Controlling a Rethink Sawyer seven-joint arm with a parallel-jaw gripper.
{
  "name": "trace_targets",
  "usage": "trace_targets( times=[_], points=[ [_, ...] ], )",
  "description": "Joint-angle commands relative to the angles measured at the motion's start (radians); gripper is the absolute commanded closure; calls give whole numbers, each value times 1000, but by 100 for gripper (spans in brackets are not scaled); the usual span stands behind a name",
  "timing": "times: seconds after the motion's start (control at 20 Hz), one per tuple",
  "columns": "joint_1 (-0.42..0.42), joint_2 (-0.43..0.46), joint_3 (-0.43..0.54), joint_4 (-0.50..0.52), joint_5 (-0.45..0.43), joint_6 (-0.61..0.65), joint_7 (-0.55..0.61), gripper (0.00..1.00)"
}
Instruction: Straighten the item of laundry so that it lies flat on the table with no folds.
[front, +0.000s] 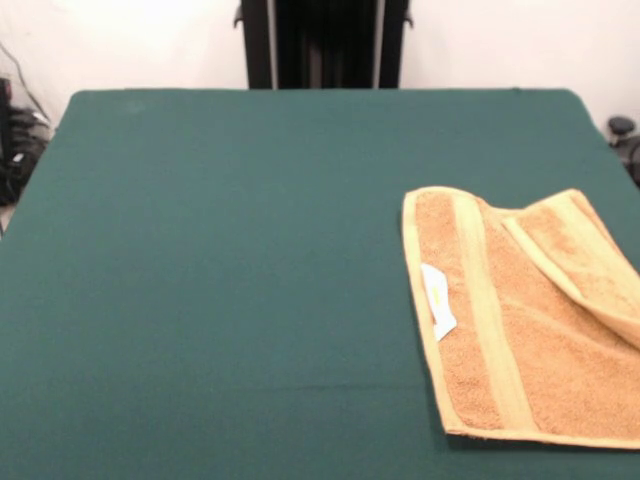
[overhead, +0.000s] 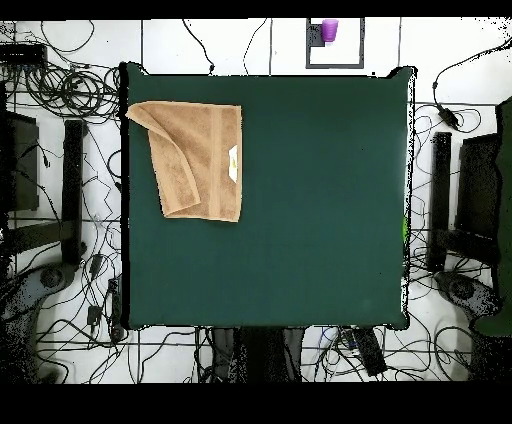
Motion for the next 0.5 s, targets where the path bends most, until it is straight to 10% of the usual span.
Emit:
trace_targets(
  times=[0.05, 0.5],
  points=[
    [57, 23, 138, 314, 80, -254, 363, 0],
    [84, 13, 157, 460, 143, -403, 308, 0]
  ],
)
